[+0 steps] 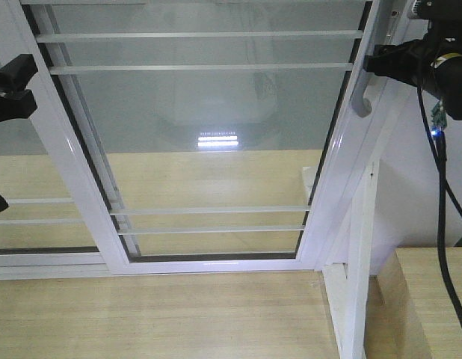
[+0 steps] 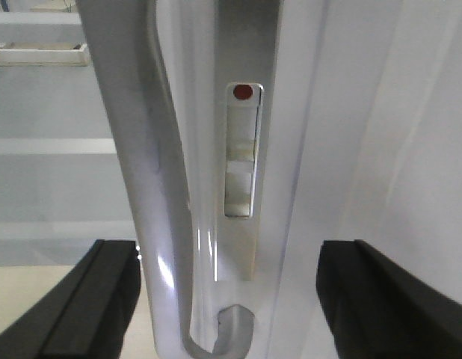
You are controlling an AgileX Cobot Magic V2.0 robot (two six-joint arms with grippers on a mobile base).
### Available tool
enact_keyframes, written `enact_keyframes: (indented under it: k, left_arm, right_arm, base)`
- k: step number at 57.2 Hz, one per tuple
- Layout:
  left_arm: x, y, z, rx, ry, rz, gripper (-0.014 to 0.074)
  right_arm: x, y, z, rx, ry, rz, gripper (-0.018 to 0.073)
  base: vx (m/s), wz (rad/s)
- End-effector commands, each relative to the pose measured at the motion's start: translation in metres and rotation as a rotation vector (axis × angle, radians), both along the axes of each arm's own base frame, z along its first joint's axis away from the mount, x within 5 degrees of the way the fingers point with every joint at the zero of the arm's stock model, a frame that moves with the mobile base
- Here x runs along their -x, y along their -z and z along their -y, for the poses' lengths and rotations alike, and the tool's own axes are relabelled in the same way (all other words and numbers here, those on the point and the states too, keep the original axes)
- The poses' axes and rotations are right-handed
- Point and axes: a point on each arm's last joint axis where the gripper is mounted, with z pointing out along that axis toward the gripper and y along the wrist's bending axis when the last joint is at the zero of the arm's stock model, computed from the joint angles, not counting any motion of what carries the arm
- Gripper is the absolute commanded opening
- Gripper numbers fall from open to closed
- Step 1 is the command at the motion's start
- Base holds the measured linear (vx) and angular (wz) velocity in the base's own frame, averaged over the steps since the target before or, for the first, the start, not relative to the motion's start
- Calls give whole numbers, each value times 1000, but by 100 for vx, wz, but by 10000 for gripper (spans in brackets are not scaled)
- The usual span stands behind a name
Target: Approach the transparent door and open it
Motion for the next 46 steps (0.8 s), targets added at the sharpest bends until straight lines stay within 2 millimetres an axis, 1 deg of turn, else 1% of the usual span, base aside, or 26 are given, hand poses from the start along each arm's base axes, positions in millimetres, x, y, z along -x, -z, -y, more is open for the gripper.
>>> enact_keyframes:
  k: [1, 15, 22, 27, 31, 36, 43, 46]
  left_arm:
    - [1, -23, 0, 23, -6, 129, 576]
    - [1, -23, 0, 22, -6, 129, 576]
    - [1, -23, 0, 22, -6, 129, 576]
    - [1, -23, 0, 22, -6, 129, 576]
    - [1, -23, 0, 22, -6, 129, 576]
    - [1, -23, 0, 21, -6, 129, 576]
    - [1, -23, 0, 21, -6, 129, 576]
    - [1, -23, 0, 21, -6, 129, 576]
  right_arm:
    - [-9, -37, 1, 1, 0, 174, 536]
    - [-27, -37, -4, -15, -49, 202, 536]
    - [-34, -34, -6, -37, -65, 222, 531]
    - [-36, -33, -7, -36, -76, 237, 510]
    - [-36, -33, -8, -24, -84, 237, 466]
    - [-36, -33, -8, -11, -93, 240, 383]
    - [-36, -33, -9, -5, -99, 243, 232]
    - [-36, -33, -11, -5, -105, 245, 185]
  base:
    - [0, 0]
    - [0, 0]
    - [0, 0]
    - [0, 0]
    - [0, 0]
    - [0, 0]
    - [0, 0]
    - [0, 0]
